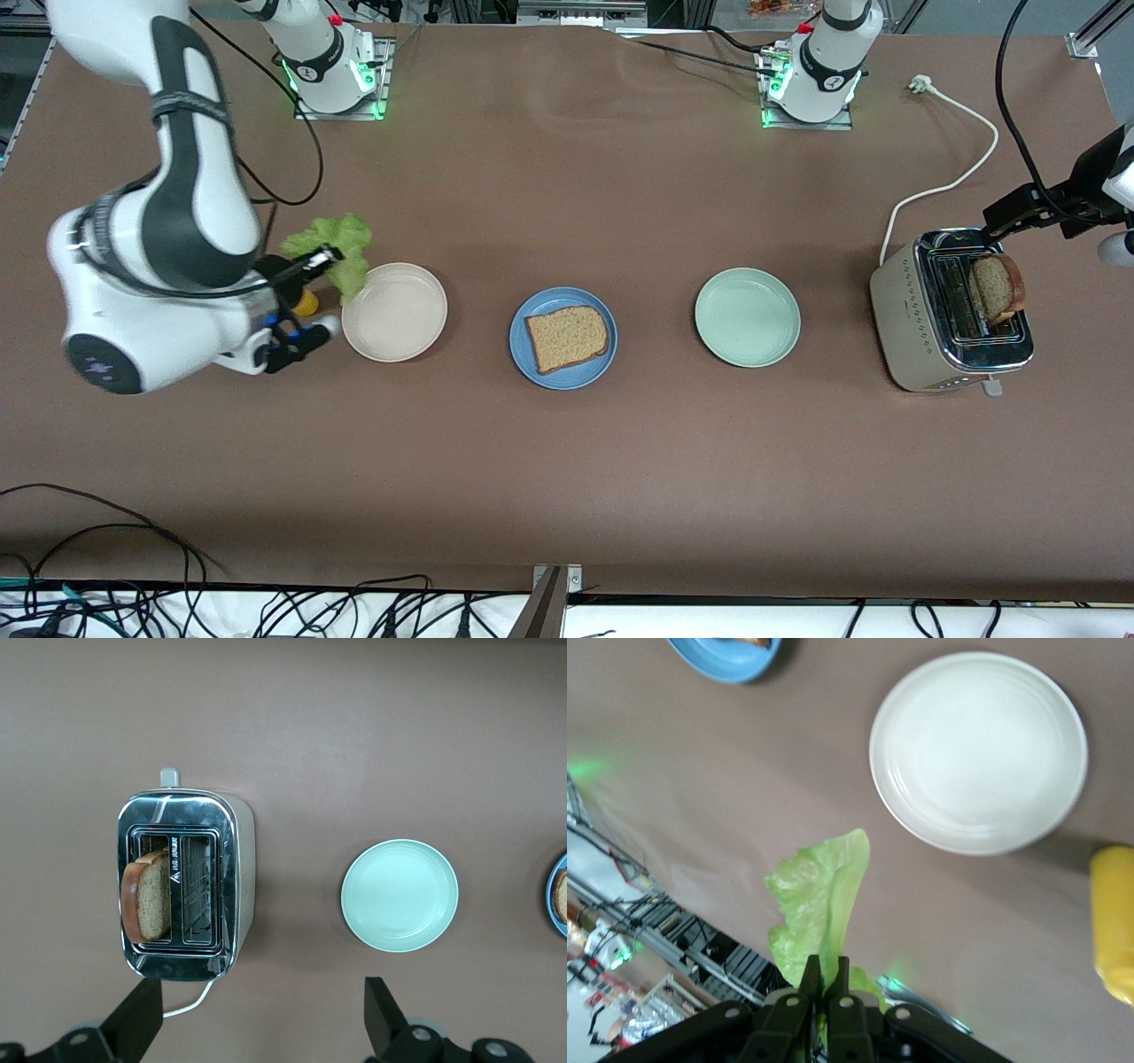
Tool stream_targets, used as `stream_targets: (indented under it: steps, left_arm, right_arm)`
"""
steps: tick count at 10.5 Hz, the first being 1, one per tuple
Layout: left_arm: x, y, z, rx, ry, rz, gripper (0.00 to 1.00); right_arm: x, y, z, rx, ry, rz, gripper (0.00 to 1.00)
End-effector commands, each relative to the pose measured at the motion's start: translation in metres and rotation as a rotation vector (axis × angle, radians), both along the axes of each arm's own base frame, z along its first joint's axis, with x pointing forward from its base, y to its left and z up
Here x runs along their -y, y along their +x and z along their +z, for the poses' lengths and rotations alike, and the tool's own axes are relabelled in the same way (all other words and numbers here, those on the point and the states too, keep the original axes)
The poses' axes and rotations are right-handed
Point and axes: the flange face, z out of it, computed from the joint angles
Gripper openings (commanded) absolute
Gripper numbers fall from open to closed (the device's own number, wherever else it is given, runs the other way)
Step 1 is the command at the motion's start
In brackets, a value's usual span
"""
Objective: Make sandwich in blue plate with both arms
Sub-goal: 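Carry the lettuce leaf over the bread on the blue plate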
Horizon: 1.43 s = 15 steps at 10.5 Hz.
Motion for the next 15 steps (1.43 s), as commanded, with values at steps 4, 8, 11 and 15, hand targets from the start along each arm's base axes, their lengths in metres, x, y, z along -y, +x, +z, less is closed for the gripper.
stream_targets:
  steps: [4, 8, 11, 15]
  left_arm:
    - [0.011, -0.002, 0.007, 0.002, -0.014, -0.006, 1.0]
    - [0.008, -0.002, 0.016, 0.021, -0.013, -0.001, 1.0]
    - [0.011, -0.002, 0.017, 0.022, -0.012, -0.006, 1.0]
    - [0.011, -0.002, 0.018, 0.024, -0.013, -0.006, 1.0]
  right_arm:
    - [-0.16, -0.025, -0.059, 0.09, -0.017, -0.164, 0.0]
    - [-0.228, -0.035, -0.114, 0.162, -0.016, -0.24, 0.0]
    - [-0.257, -0.032, -0.157, 0.246, 0.004, -0.317, 0.0]
    - [-0.29, -0.033, -0.177, 0.393, 0.067, -0.354, 0.0]
